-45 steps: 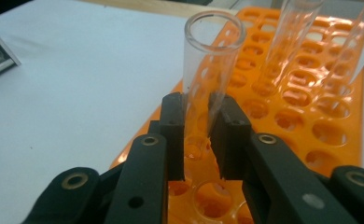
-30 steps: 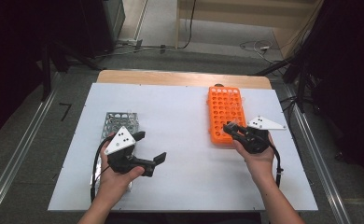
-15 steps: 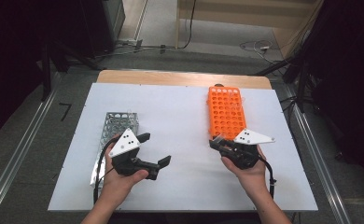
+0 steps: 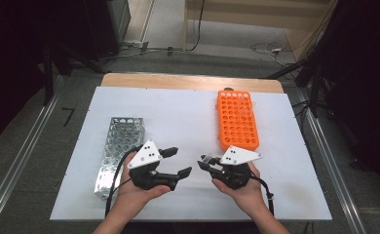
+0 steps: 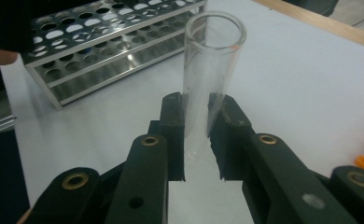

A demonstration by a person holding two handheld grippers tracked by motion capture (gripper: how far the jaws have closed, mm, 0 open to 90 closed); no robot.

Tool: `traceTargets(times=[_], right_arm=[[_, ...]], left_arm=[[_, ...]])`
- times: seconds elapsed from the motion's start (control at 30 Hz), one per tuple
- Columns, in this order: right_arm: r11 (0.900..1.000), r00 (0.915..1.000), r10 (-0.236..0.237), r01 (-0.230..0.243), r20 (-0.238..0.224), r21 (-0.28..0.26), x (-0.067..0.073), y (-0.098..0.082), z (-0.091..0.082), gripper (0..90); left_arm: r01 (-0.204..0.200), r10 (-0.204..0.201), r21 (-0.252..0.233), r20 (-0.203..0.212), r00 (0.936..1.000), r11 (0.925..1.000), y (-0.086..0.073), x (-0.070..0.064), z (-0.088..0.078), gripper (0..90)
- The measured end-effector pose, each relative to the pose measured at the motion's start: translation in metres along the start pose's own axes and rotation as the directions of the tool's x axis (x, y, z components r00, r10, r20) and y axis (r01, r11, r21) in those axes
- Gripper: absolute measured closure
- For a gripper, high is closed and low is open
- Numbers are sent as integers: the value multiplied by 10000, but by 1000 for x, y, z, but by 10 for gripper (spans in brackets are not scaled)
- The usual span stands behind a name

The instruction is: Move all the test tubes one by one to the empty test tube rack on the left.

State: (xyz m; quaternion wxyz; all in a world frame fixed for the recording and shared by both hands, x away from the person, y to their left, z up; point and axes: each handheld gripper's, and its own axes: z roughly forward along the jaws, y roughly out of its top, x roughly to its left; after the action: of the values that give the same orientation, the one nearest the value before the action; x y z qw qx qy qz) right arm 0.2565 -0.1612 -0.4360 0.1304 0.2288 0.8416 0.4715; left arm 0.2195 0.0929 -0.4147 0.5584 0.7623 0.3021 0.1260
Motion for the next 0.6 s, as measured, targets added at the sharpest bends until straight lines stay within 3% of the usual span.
traceTargets(times=[0.2, 0.6], right_arm=[[9993, 9992, -312, 317, -258, 193, 14, 3, 7, 737], [9975, 9962, -616, 636, -613, 313, 28, 8, 13, 737]], left_arm=[[-198, 196, 126, 187, 9996, 9997, 1, -7, 7, 460], [-363, 346, 260, 622, 9975, 9990, 2, -15, 19, 615]])
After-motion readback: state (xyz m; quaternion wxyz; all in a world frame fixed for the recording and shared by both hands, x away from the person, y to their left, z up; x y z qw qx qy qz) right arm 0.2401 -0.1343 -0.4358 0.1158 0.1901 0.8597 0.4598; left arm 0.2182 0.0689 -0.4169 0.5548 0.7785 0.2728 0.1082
